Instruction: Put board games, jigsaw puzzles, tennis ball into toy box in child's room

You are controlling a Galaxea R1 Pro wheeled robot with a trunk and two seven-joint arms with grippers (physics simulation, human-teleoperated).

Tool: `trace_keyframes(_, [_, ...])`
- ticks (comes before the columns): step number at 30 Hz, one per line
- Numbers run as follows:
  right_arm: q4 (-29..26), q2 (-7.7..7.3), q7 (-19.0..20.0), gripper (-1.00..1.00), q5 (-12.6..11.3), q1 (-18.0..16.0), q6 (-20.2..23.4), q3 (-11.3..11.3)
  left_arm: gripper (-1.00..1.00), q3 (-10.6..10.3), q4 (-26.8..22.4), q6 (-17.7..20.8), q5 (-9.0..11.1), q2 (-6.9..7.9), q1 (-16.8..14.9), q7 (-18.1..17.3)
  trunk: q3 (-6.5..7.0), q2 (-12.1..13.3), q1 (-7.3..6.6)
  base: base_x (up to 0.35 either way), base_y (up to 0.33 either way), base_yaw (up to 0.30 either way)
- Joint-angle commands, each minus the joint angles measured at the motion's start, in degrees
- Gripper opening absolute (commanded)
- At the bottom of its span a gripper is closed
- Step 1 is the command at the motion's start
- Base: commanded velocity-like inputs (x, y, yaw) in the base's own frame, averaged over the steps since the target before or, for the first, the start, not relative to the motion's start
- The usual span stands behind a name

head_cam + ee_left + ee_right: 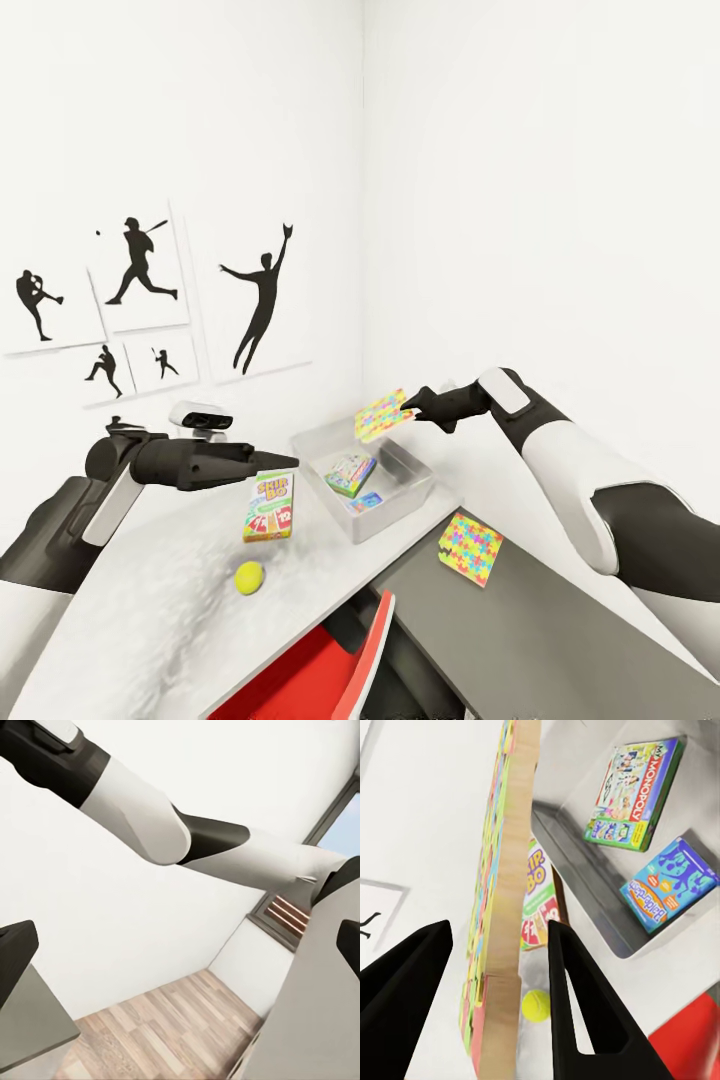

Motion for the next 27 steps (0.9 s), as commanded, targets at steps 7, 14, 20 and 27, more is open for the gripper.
trace_keyframes(7, [-0.19,-0.14,-0.39,-1.0,-0.45,-0.11,0.04,0.53,1.0,-0.17,0.04,0.61,-0.16,-0.06,-0.04,-0.24,-0.67,-0.05,0.02,0.0,0.0,0.006])
trace_keyframes(14, [-3.56,-0.48,0.38,-1.0,-0.34,-0.14,0.04,4.49,1.0,-0.35,0.5,0.61,-0.33,-0.42,-0.04,-0.24,-1.31,-0.05,0.02,0.0,0.0,0.05])
trace_keyframes(20, [-6.07,-0.65,5.67,-1.0,-0.29,-0.14,-0.2,9.37,1.0,-0.46,0.54,0.61,-0.43,-0.55,-0.04,-0.24,-1.86,-0.05,0.02,0.0,0.0,0.061])
trace_keyframes(27, [-6.32,-0.12,7.14,-1.0,-0.2,-0.14,-0.17,10.23,1.0,-0.51,0.55,0.61,-0.48,-0.56,-0.04,-0.24,-2.5,-0.05,0.02,0.0,0.0,0.062])
